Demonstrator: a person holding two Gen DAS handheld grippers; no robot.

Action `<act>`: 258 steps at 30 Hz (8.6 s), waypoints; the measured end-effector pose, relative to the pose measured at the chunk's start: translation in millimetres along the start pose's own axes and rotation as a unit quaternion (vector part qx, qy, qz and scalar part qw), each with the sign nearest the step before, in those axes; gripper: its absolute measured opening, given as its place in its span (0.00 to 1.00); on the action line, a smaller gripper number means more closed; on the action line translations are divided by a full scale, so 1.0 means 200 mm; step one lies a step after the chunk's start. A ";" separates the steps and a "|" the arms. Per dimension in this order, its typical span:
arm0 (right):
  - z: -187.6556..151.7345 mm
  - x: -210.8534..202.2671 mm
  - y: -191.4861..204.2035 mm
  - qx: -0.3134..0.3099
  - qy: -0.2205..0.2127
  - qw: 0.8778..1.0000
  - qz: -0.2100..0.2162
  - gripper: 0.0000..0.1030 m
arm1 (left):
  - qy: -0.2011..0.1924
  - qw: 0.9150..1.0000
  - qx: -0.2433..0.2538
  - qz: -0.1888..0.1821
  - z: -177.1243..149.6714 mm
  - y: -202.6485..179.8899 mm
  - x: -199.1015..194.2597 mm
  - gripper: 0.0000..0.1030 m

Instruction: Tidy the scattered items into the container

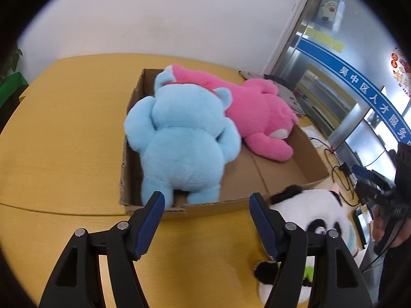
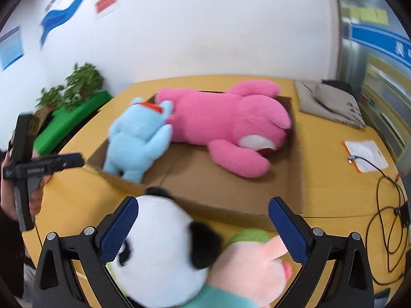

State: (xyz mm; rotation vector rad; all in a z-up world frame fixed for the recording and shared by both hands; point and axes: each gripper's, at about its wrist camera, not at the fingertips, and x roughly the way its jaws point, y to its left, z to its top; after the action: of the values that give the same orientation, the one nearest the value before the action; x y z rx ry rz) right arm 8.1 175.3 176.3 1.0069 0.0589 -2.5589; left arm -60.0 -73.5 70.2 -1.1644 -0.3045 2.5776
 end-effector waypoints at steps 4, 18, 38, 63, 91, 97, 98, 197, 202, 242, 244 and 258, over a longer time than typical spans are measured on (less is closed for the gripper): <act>-0.10 0.00 0.19 -0.045 0.005 0.999 0.023 1.00 | -0.004 0.999 0.005 -0.033 -0.06 -0.08 -0.02 0.73; -0.27 0.13 0.34 -0.095 0.041 0.994 0.028 1.00 | 0.047 0.994 0.044 -0.093 -0.15 -0.34 0.19 0.73; -0.40 0.18 0.22 -0.031 0.036 0.998 0.046 0.85 | 0.101 0.974 0.036 -0.198 -0.24 -0.42 0.35 0.64; -0.38 0.32 0.33 -0.048 0.062 0.994 0.080 0.92 | 0.100 0.974 -0.007 -0.203 -0.28 -0.24 0.34 0.63; -0.32 0.40 0.38 -0.052 0.072 0.990 0.106 1.00 | 0.069 0.985 -0.052 -0.146 -0.36 -0.16 0.20 0.59; -0.32 0.41 0.42 -0.062 0.075 0.990 0.103 0.99 | 0.066 0.985 -0.062 -0.146 -0.38 -0.13 0.20 0.59; -0.32 0.41 0.42 -0.064 0.074 0.990 0.103 0.97 | 0.065 0.985 -0.064 -0.146 -0.38 -0.12 0.20 0.59; 0.12 0.64 -0.27 -0.037 0.123 0.992 -0.021 0.99 | 0.046 0.999 0.000 0.022 -0.05 -0.11 0.47 0.48; 0.14 0.39 -0.21 -0.011 0.050 0.999 -0.004 1.00 | -0.010 0.999 0.013 0.038 -0.05 -0.18 0.25 0.57; -0.46 -0.07 -0.17 0.101 0.004 0.990 -0.098 1.00 | -0.082 0.995 0.027 0.054 -0.42 -0.48 -0.26 0.76; -0.49 -0.02 -0.17 0.102 0.019 0.990 -0.096 1.00 | -0.079 0.995 0.026 0.052 -0.43 -0.46 -0.25 0.76; -0.58 0.09 -0.09 0.071 0.059 0.993 -0.077 0.91 | -0.026 0.999 0.026 -0.023 -0.40 -0.53 -0.01 0.76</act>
State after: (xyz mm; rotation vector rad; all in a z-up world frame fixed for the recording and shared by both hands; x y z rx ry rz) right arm 64.2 206.3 76.6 1.2531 -0.0128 -2.6706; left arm 21.9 29.4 52.1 -1.0613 -0.2694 2.5639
